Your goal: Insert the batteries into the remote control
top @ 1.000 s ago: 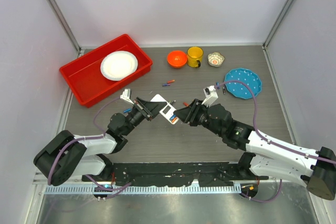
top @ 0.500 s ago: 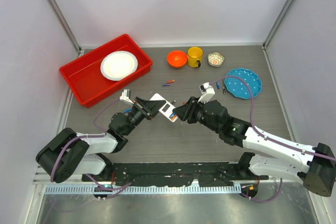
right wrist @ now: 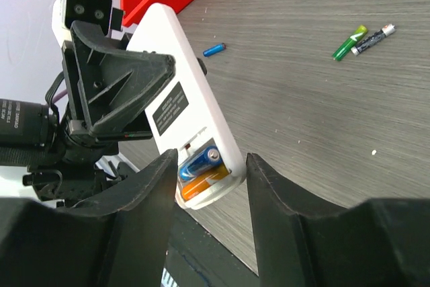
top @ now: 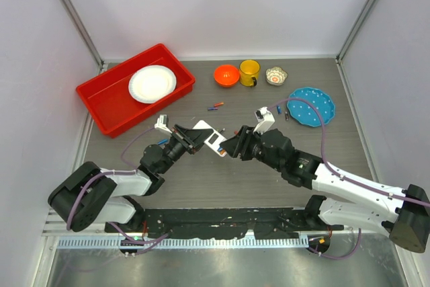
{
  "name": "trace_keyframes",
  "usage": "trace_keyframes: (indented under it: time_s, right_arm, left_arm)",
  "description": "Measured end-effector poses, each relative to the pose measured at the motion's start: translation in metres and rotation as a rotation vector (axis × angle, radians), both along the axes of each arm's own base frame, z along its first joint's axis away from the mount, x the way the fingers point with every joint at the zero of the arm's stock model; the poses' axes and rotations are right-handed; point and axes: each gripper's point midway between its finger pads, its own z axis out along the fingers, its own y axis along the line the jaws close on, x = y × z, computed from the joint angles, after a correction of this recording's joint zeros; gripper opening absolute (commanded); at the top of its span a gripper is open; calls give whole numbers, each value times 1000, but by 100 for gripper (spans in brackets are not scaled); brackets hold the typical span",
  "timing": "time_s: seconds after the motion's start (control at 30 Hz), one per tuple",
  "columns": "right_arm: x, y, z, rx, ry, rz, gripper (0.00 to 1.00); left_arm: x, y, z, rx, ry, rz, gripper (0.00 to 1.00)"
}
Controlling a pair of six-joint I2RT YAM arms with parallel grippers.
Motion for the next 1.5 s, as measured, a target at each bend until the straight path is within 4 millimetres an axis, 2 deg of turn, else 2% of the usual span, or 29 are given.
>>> trace_keyframes:
  time_s: [0.2,0.3,0.6,1.03,1.33,1.5]
  right_arm:
    - [-6,1,-4,-4,27,18,57]
    - [-7,0,0,15,31,14,59]
    - [0,-19,15,178,64,-66,58]
    - [9,-28,-9,339,189,-132,57]
    - [9,-21,4,456,200,-106,57]
    - [8,-15,3,476,224,-82,56]
  left_arm:
    - [1,-1,-4,12,3,3,0]
    - [2,0,-4,14,-1,7,0]
    - [3,1,-1,11,-11,20,0]
    - [3,2,0,14,-19,24,0]
    - [4,2,-1,27,-29,26,0]
    - [3,2,-1,27,-31,27,0]
